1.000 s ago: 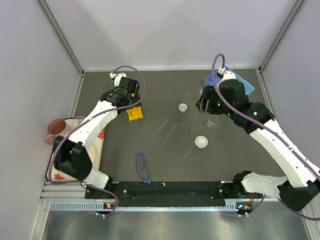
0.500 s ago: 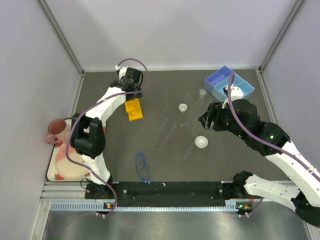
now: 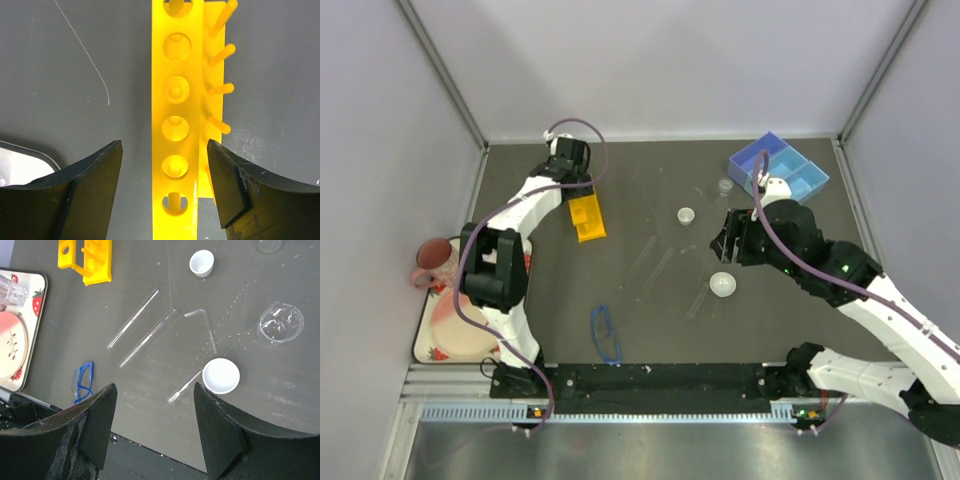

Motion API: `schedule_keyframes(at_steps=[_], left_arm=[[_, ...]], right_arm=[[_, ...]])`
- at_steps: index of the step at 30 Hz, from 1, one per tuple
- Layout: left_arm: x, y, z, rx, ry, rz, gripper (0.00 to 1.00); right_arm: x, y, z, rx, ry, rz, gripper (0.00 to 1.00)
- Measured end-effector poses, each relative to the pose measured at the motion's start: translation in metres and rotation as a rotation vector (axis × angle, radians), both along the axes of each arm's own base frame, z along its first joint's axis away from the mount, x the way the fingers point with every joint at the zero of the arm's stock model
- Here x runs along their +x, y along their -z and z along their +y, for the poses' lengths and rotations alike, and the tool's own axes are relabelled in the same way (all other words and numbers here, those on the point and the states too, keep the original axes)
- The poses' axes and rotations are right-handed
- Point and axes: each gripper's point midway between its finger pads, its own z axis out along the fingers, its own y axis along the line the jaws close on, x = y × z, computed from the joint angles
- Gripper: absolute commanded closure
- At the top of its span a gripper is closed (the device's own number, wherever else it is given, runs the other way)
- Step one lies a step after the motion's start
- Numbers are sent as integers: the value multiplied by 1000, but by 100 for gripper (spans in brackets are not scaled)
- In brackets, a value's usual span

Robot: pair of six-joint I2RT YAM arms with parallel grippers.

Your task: Organize the chemistry lab equipment

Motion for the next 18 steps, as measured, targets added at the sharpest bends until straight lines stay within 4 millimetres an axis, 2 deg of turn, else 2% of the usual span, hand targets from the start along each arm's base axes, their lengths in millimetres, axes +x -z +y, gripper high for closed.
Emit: schedule_keyframes(at_steps=[4,8,16,18], left_arm=[[-2,9,-3,1,43,12,27],[3,9,-7,-1,76,-1,28],[8,20,-5,1,89,9,31],[7,23,-4,-1,89,14,39]], right_arm=[[1,4,4,-9,-6,9,36],[0,7,9,-17,-22,17,36],[0,14,14,-28,-32,28,36],[0,17,14,-30,-30,34,36]])
